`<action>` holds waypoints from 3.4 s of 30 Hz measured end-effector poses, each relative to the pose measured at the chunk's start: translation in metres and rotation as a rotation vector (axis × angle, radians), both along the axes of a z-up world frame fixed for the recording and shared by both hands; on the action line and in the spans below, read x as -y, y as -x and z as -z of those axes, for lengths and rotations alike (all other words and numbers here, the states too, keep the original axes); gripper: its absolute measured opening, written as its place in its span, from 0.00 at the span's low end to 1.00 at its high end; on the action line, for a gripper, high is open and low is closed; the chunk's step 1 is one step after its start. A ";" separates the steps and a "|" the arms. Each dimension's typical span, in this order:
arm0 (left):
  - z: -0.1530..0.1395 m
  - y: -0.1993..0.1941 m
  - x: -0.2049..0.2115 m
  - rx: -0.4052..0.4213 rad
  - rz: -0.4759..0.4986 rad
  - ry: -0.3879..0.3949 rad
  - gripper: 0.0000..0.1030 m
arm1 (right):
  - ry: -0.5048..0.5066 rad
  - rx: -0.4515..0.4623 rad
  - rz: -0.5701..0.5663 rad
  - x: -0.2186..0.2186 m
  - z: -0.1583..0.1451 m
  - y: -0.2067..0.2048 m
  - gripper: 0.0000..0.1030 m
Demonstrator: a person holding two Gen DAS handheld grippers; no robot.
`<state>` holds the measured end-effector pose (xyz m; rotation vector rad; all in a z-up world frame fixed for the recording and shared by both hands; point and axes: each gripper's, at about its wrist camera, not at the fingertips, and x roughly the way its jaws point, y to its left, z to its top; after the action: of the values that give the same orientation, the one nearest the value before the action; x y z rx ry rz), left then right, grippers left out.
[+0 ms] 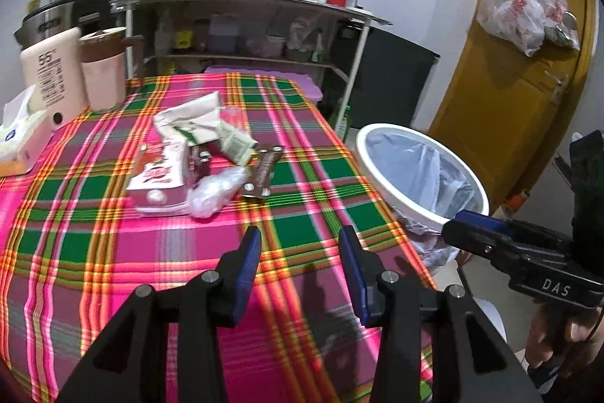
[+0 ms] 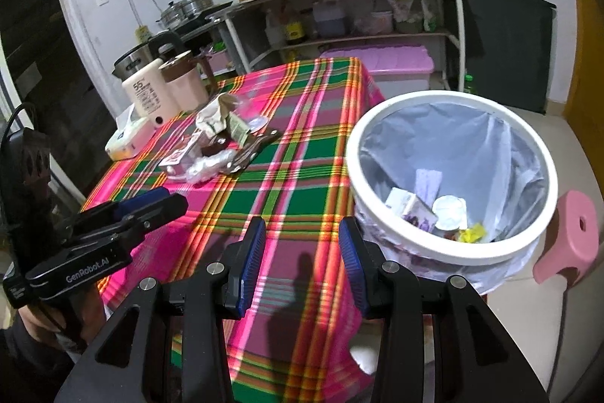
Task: Collect trash
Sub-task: 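Move both tools back over the table toward the remaining trash, then grasp the red-white juice carton with the left tool while the right tool grasps a brown wrapper, then carry the juice carton and brown wrapper over the white bin with both tools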
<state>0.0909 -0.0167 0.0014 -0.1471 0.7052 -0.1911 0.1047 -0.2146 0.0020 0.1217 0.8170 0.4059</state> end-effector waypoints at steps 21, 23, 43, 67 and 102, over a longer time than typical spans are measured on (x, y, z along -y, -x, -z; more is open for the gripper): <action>0.005 -0.032 -0.070 -0.014 -0.206 -0.042 0.55 | 0.001 -0.023 -0.074 -0.039 0.003 -0.021 0.40; 0.007 -0.039 -0.073 -0.021 -0.214 -0.049 0.57 | 0.002 -0.024 -0.076 -0.042 0.004 -0.025 0.40; 0.033 -0.079 -0.087 -0.117 -0.233 -0.030 0.55 | 0.019 -0.056 -0.092 -0.066 0.016 -0.053 0.40; 0.026 -0.045 -0.107 -0.068 -0.238 0.003 0.55 | 0.069 -0.117 -0.089 -0.134 0.043 -0.115 0.40; 0.022 -0.038 -0.098 -0.054 -0.203 0.002 0.55 | 0.148 -0.062 -0.101 -0.124 0.039 -0.104 0.21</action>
<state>0.1291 0.0817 -0.0210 -0.2255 0.7385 0.0065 0.2091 -0.0908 -0.0374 -0.0454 0.9138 0.4373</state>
